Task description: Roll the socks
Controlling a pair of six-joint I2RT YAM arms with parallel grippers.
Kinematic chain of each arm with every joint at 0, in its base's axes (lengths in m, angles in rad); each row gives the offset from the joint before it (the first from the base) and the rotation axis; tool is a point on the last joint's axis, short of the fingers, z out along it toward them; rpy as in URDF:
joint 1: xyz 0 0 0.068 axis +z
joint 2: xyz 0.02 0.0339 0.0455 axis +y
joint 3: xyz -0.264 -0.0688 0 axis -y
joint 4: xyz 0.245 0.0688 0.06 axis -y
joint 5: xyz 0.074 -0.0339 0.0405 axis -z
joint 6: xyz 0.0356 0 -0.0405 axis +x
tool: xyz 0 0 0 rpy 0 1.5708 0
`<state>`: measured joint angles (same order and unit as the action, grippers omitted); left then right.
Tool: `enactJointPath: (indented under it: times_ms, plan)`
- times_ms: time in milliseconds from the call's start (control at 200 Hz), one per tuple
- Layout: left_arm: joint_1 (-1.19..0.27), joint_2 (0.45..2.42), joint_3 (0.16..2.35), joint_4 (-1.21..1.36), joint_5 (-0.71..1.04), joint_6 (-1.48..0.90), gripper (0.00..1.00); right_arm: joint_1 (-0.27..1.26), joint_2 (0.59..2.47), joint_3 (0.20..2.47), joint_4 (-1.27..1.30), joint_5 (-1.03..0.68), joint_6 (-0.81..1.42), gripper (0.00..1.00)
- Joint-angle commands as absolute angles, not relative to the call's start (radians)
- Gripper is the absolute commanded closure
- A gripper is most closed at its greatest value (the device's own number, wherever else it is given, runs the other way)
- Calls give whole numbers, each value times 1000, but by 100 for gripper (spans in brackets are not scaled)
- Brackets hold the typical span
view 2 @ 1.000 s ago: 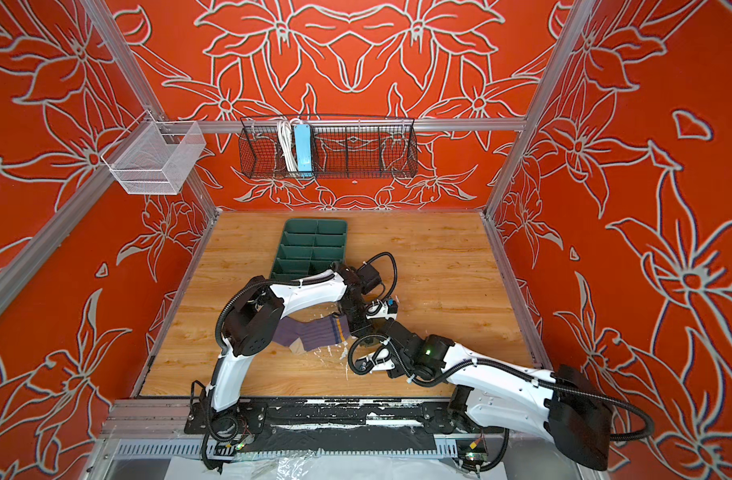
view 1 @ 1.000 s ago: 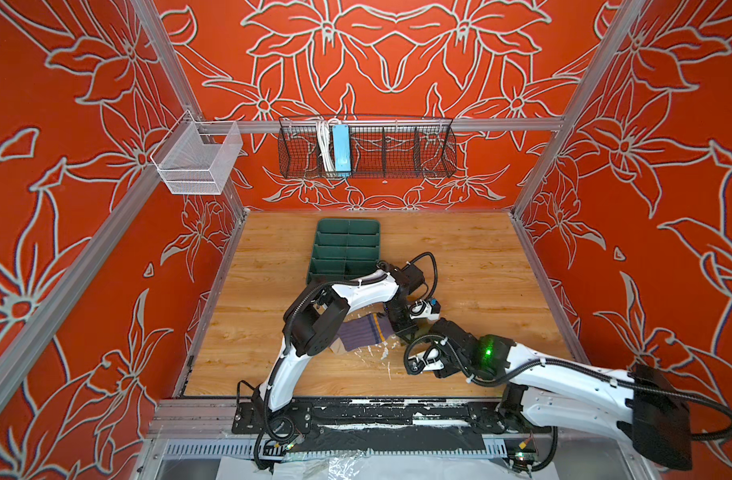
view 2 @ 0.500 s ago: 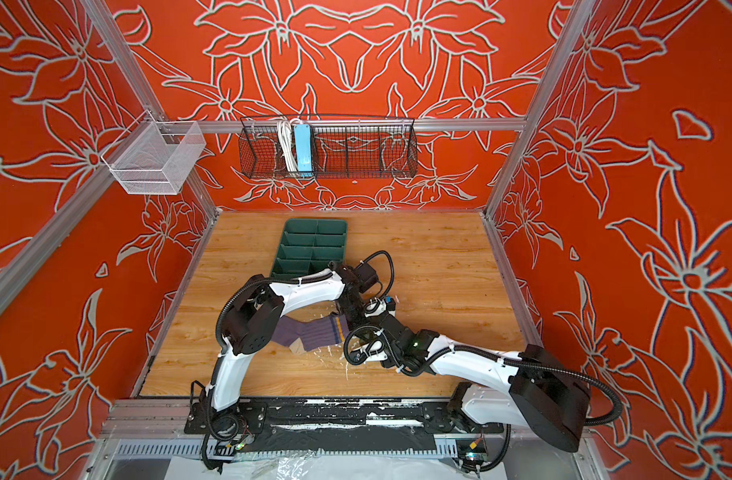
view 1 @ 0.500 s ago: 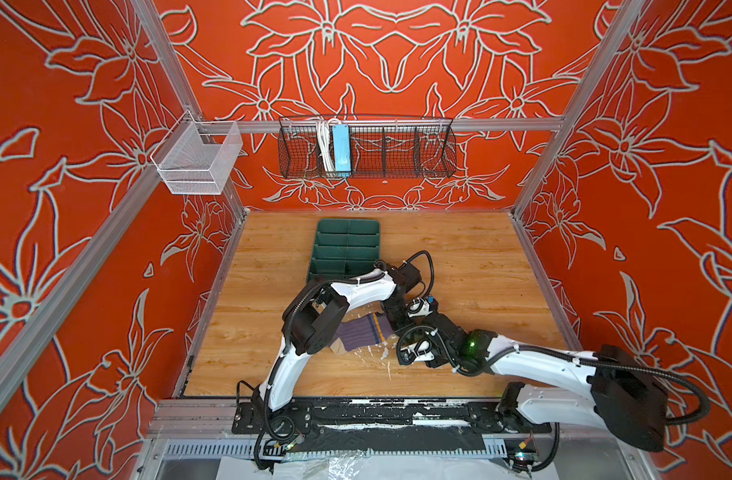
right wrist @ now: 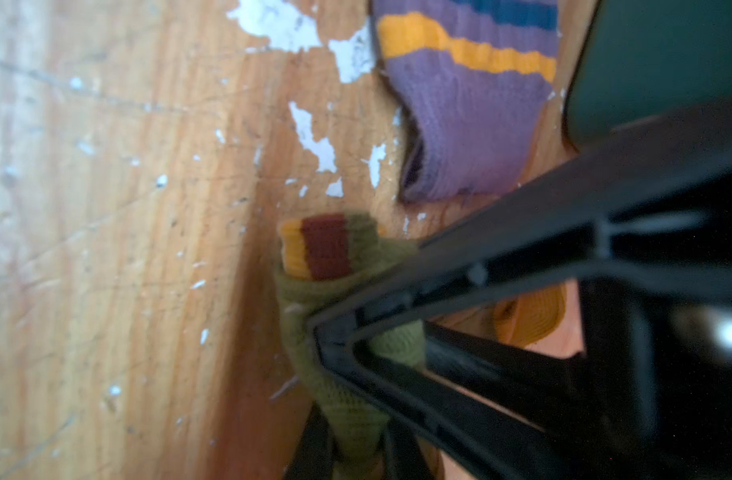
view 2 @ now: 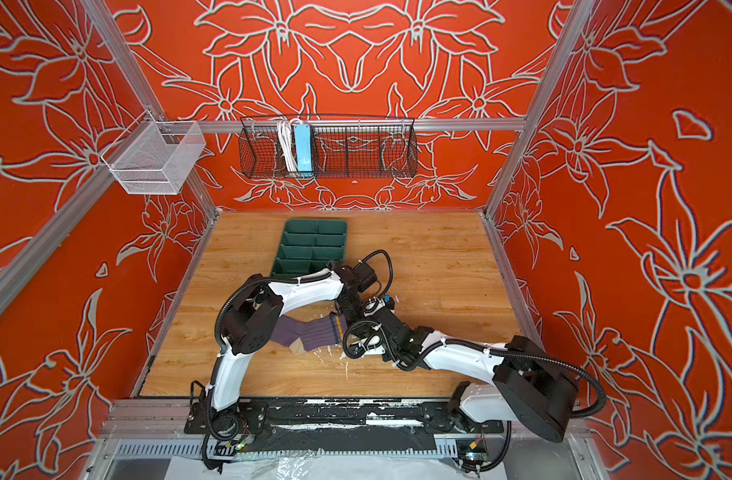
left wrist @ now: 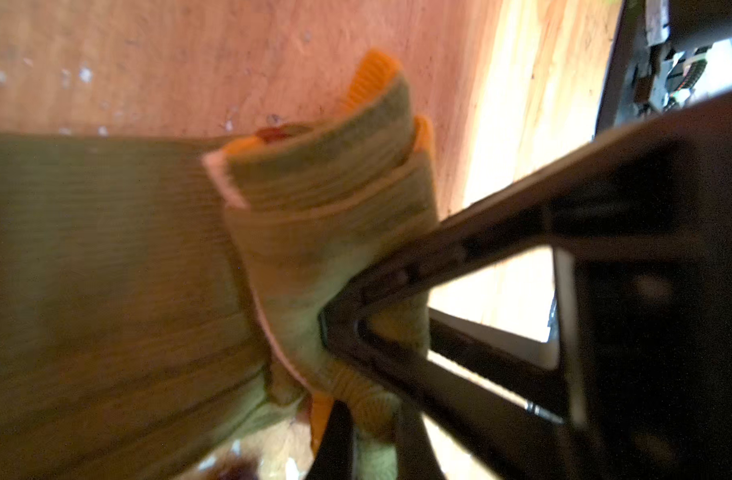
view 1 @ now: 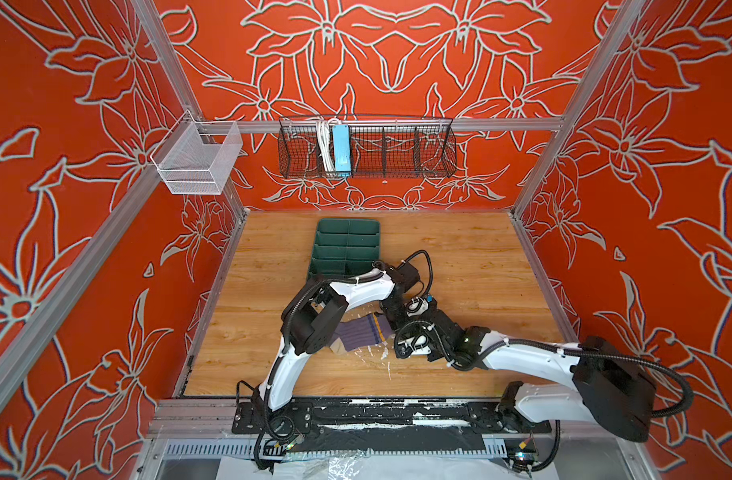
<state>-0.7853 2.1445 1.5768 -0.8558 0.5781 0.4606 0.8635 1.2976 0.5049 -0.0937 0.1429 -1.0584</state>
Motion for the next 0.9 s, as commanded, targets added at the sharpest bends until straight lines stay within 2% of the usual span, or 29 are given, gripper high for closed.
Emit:
enactJointPath:
  times_ms: [0,105,230,415,591,706,796,891]
  plan:
    - [-827,2149,1516,-854,527,451,97,867,1321,487,-190,148,-1072,100]
    - [-827,2076,1476,-755,471,418,69,884,1286,466,-255,134,-1067,100]
    - [-827,1920,1362,-536,367,366,59,905,1235,460,-333,102,-1007,100]
    - [-827,1703,1208,-268,161,347,47,909,1214,464,-410,56,-933,100]
    - [-827,1491,1069,-97,-73,379,43,908,1259,493,-430,29,-844,100]
    - [-826,1300,976,-16,-203,426,37,909,1309,547,-483,-15,-773,100]
    - [-823,1141,926,-4,-218,479,32,909,1355,595,-534,-64,-723,100]
    - [-824,998,902,-58,-135,528,29,907,1396,642,-559,-111,-658,100]
